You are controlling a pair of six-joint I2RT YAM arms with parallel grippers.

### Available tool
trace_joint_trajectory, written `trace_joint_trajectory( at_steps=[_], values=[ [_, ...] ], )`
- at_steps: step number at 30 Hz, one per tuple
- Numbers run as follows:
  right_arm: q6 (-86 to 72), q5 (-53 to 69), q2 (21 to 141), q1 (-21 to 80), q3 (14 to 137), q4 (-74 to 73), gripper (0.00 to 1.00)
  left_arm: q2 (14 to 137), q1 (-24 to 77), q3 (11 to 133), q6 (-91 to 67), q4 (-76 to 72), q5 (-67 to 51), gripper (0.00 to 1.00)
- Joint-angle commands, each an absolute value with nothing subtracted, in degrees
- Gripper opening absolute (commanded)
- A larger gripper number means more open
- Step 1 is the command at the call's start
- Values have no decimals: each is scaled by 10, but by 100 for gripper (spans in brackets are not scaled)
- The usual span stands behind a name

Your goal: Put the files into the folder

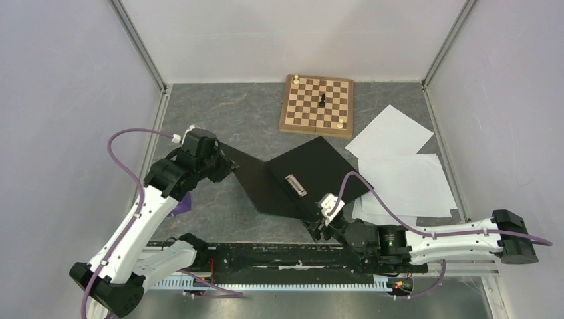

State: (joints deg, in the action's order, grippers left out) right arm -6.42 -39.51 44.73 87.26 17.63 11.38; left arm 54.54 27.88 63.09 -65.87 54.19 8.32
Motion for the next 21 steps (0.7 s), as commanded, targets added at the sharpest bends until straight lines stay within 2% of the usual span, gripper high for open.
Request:
trace_joint_trajectory(
  at_steps=[1,11,17,21],
  values=[
    [-75,-356,398,870,197,79,75,533,286,623,-531,561,25,2],
    [-80,-358,410,864,299,-31,98,532,286,633,-390,576,-8,2],
    [-56,-228,426,862,305,-40,98,551,285,652,-360,564,21,2],
    [-73,-268,417,860,295,-50,98,572,285,646,-349,530,-16,2]
  ],
)
